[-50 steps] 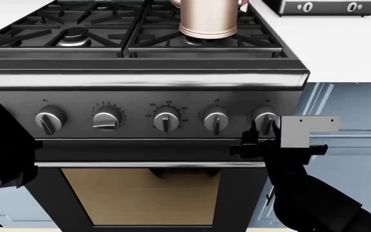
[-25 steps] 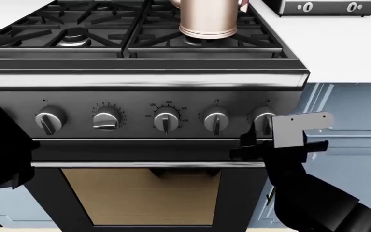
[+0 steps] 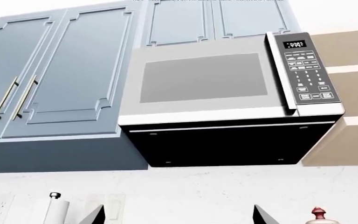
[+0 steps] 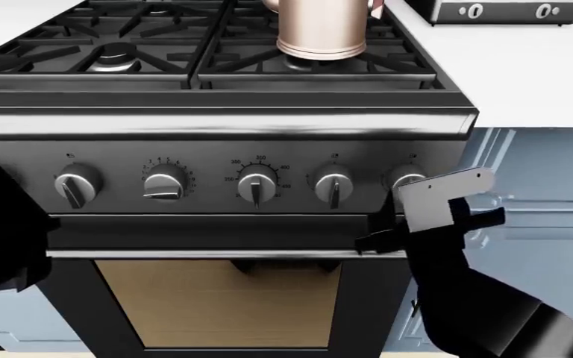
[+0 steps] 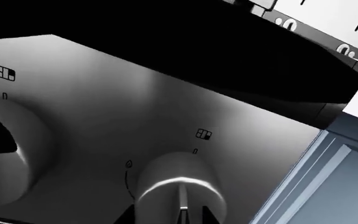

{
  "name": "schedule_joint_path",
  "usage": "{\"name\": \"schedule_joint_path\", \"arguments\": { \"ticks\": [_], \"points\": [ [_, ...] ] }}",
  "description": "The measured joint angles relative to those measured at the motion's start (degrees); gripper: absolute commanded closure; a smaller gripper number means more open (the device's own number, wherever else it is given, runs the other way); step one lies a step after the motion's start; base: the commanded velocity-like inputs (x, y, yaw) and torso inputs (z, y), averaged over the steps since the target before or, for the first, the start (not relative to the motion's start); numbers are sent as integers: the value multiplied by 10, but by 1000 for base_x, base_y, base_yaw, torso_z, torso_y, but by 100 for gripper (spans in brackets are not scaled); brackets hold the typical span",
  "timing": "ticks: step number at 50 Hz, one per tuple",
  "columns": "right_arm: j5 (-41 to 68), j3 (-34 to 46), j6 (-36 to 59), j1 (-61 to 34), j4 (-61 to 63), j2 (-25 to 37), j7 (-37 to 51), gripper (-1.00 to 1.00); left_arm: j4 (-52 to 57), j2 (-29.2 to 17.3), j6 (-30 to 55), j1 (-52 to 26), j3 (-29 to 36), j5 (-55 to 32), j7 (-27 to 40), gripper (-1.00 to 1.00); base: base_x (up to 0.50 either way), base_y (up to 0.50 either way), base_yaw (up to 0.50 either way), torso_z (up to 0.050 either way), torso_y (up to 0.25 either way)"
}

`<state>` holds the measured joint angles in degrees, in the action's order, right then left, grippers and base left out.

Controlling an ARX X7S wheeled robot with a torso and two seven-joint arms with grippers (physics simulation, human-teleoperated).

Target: Pick the kettle from the counter and place it on a stove burner. Then turn the burner on.

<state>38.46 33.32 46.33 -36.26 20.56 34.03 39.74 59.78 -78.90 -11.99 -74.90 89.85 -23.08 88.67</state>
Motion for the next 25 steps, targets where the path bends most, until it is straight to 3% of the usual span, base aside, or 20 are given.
{"name": "schedule_joint_path", "arguments": {
  "ticks": [25],
  "points": [
    [-76,86,86,-46,15,10,-3,100,1,-2,-2,-9,10,1,2,-100,14,1,9,0,0]
  ]
}}
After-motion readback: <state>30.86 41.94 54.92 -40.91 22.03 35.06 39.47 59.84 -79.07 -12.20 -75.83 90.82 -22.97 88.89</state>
